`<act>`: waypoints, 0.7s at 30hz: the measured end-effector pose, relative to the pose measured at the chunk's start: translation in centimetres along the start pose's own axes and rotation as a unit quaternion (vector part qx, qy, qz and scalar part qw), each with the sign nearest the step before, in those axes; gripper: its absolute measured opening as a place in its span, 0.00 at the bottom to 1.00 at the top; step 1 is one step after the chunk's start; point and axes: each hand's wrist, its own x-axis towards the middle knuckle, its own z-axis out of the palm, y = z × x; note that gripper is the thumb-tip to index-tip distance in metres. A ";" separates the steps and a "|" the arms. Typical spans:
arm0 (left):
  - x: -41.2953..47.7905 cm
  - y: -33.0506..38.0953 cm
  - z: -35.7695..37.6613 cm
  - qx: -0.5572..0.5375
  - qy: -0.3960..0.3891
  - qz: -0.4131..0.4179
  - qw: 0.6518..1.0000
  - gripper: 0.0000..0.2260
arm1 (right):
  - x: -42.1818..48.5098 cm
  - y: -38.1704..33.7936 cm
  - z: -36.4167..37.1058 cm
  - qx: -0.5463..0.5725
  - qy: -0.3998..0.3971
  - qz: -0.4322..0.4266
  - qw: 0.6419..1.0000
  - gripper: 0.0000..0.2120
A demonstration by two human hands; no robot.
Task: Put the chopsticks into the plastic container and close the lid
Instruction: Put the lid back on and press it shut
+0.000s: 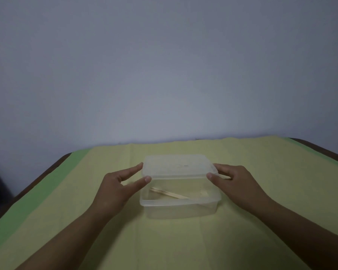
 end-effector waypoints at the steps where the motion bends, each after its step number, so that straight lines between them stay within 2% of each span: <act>1: -0.2 -0.1 0.0 0.004 -0.004 0.001 1.000 0.28 | -0.2 0.1 -0.1 0.005 0.004 -0.003 1.000 0.15; 7: -1.6 -0.1 0.1 0.008 -0.016 0.010 1.000 0.28 | -1.7 1.0 -0.3 0.016 0.005 -0.024 1.000 0.15; 12: -2.2 -0.2 0.1 0.014 -0.019 0.010 1.000 0.28 | -2.4 1.5 -0.3 0.031 -0.007 -0.016 0.999 0.19; 21: -2.6 -1.0 0.0 0.022 -0.022 0.010 0.999 0.28 | -2.6 2.3 0.2 0.054 -0.011 0.002 0.998 0.20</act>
